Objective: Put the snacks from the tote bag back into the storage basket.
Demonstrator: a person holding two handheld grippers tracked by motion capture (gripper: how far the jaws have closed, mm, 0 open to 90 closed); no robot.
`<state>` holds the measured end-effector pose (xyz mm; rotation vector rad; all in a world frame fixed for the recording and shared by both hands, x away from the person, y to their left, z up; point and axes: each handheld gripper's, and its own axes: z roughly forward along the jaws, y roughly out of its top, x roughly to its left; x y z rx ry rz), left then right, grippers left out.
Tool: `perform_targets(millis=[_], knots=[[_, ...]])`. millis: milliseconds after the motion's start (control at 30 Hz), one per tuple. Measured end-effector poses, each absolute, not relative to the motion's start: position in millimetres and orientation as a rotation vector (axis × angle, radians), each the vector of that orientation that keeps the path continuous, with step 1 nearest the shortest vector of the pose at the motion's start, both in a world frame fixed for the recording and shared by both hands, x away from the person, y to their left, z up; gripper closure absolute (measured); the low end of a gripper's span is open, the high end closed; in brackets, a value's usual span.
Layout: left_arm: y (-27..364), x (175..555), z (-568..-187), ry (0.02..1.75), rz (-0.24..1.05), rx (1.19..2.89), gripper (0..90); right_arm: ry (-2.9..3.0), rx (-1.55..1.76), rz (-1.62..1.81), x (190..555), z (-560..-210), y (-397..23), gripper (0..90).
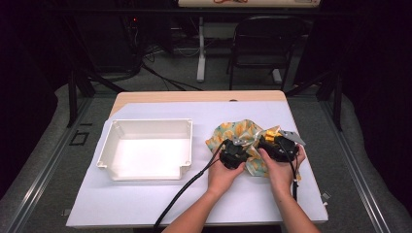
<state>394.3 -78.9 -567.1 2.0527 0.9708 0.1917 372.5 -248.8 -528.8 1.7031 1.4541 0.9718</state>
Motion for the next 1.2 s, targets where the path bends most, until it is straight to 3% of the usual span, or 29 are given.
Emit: perform_targets(millis=[233,867,1033,1200], knots=[[-79,394,-567,0.971,0.192,2.052,81.2,1.444,1.618,0.932,366,-527,-246,29.0],[-78,395,-567,0.975,0.181,2.047,79.4,1.532,1.568,1.035,355,-517,-256,30.0],[-77,395,-567,0.967,0.167,2.036,74.3,1.529,1.554,1.064,353,-508,-259,30.0],[-72,395,-566,0.932,0.141,1.979,62.6,1.529,1.534,1.096,350,-497,-263,30.0]])
